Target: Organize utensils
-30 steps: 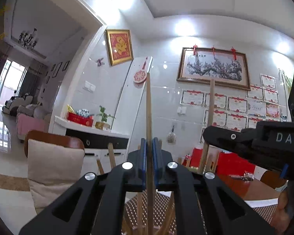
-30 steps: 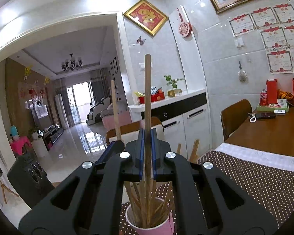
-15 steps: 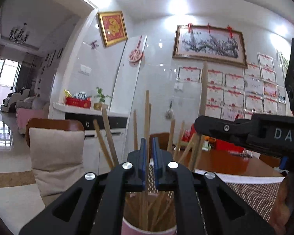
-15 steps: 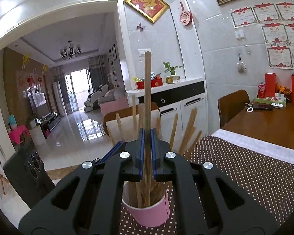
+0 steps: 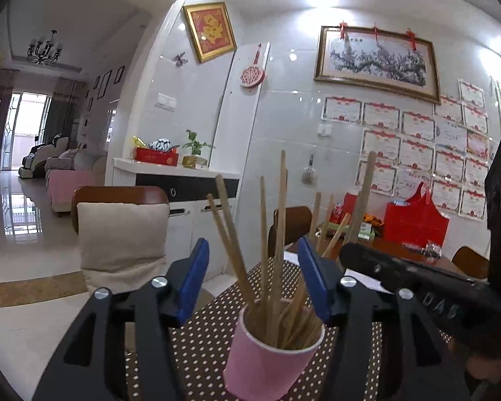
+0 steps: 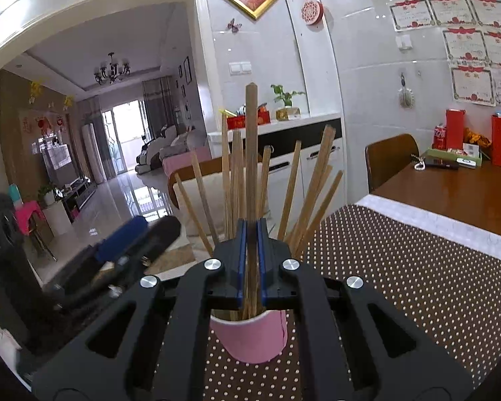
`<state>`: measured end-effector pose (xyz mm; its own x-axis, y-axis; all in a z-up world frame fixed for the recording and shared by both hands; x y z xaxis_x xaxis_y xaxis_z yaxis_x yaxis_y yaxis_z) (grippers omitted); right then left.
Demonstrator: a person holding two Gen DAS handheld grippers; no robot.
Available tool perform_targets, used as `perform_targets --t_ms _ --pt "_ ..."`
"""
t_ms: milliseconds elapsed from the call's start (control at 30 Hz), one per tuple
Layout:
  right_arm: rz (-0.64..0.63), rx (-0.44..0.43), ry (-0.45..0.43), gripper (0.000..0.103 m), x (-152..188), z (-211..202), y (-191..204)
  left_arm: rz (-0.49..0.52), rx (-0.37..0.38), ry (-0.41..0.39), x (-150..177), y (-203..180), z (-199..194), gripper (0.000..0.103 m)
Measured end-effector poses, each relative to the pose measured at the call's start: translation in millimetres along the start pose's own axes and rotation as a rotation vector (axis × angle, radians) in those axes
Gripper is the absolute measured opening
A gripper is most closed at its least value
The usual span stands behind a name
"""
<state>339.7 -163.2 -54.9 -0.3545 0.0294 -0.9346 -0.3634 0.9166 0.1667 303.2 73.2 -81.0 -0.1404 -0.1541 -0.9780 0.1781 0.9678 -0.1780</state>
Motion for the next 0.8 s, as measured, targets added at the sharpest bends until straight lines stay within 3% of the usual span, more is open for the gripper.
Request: perform_targets --t_ms 200,233,300,333,567,633,700,800 --pt "0.001 0.012 0.01 0.009 6.7 -5.7 4.2 0.034 -0.041 0.063 -0.9 2.7 -12.5 0.062" --pt "0.004 0.014 0.006 0.013 6.5 -8.7 4.4 0.039 -0.049 0.065 -1.4 2.7 -15.8 0.063" --pt "0.012 0.019 -0.003 0.039 4.6 -14.0 4.0 0.045 -0.062 0.068 -3.1 3.3 -24.3 0.064" --pt "0.026 0.032 -0.015 0.045 3.8 -19.7 1.8 0.041 -0.066 0.062 -4.6 4.2 -28.4 0.065" --pt "0.059 0.029 -0.045 0.055 3.0 -49.1 -0.1 0.039 -0.079 0.046 -18.5 1.1 -61.3 0.069" --pt "0.068 0.038 -0.055 0.061 3.3 -60.9 -0.3 0.049 -0.083 0.043 -21.6 -1.6 -73.1 0.072" --pt "0.078 0.051 -0.07 0.074 2.7 -75.8 -0.6 0.065 -0.083 0.043 -24.9 -4.7 -85.1 0.074" --pt "0.079 0.07 -0.083 0.082 2.9 -97.3 0.8 0.077 -0.077 0.043 -29.4 -9.2 -103.0 0.08"
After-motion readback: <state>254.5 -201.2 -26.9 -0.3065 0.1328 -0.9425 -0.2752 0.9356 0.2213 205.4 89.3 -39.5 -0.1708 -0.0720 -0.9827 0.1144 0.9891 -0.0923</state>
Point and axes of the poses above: each gripper's, at about its wrist camera, not at the fingertips, and z roughly the way its jaws point, y to its left, x to its underside, the point moved 5 cm from there along z, roughly the way its jaws point, and after that the axes turned 6 degrees about x, right-handed, at the moved point
